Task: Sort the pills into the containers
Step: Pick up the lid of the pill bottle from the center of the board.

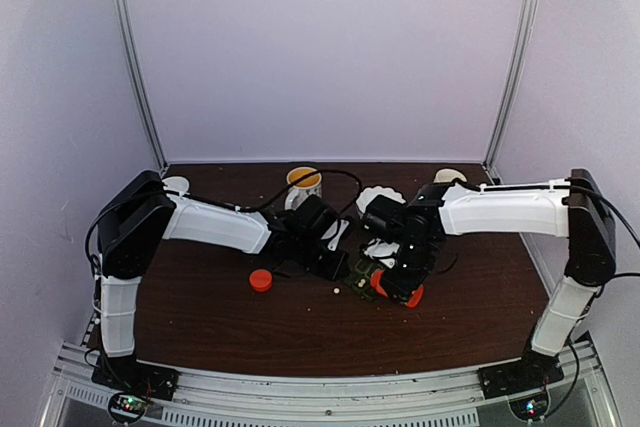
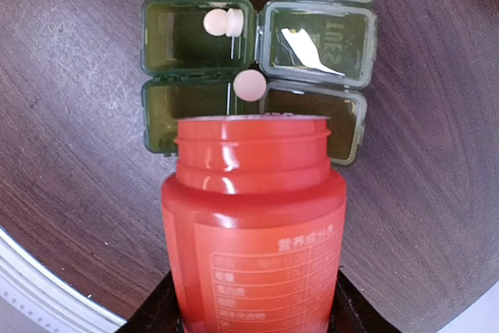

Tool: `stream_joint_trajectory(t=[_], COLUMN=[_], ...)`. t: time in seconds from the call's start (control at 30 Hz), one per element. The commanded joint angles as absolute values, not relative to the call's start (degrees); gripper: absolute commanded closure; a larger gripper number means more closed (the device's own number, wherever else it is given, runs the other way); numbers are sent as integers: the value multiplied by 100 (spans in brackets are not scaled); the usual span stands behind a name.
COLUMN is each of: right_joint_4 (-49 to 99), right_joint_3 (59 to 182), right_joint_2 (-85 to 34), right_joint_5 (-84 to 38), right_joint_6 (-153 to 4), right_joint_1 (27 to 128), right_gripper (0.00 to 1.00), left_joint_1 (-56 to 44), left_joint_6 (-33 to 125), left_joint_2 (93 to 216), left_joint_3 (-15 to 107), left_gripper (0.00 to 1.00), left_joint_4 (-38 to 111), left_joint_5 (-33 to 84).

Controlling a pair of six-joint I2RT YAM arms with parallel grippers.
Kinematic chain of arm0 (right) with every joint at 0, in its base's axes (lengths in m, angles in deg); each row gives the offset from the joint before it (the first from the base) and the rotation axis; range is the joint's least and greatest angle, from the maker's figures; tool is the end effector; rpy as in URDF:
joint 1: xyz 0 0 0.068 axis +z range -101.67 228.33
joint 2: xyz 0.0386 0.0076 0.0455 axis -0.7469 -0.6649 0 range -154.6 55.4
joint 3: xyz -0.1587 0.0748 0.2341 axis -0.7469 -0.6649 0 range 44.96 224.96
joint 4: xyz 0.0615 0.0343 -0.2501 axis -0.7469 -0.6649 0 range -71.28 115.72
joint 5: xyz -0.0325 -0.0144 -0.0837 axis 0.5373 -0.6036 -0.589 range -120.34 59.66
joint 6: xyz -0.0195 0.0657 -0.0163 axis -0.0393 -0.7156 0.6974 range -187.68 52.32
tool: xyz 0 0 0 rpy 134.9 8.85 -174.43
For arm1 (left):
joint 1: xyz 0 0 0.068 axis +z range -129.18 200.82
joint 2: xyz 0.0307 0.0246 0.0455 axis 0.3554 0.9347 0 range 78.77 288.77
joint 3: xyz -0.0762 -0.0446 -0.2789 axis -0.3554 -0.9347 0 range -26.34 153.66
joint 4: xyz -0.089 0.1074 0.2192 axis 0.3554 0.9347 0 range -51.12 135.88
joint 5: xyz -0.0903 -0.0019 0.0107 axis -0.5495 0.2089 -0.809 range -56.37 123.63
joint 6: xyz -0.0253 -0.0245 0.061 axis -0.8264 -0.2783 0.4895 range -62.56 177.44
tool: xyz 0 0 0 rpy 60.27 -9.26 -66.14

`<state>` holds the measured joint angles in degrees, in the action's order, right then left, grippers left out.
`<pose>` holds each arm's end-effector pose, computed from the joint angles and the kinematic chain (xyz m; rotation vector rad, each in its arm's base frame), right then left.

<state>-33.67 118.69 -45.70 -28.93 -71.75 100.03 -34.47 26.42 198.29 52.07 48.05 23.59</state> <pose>0.2008 0.2566 0.2025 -1.2536 2.8378 0.0746 0.2573 -0.3891 0.1457 0.6349 2.5559 -0.8191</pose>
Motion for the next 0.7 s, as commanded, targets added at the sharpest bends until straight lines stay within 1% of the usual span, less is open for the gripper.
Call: stream_joint_trajectory(t=[0.0,0.4,0.67], right_joint_4=[-1911,393,933], right_joint_3=[11171,9525,8891], right_joint_2=[-3928,-2938,-1818], right_joint_5=[-2808,-2712,-3512], right_joint_6=[-7226,-7230,-7393], right_joint_1=[9974,9974,9974], right_gripper=[100,100,100], left_joint_1=[-3486,-3512,-3551], left_joint_6=[2730,2730,2730], left_joint_2=[19866,19890,19909], left_joint_3=[5337,5353,5329], left_gripper=[93,94,94], left_joint_4=[4772,4807,4824], left_joint_5=[2379,2432,2440])
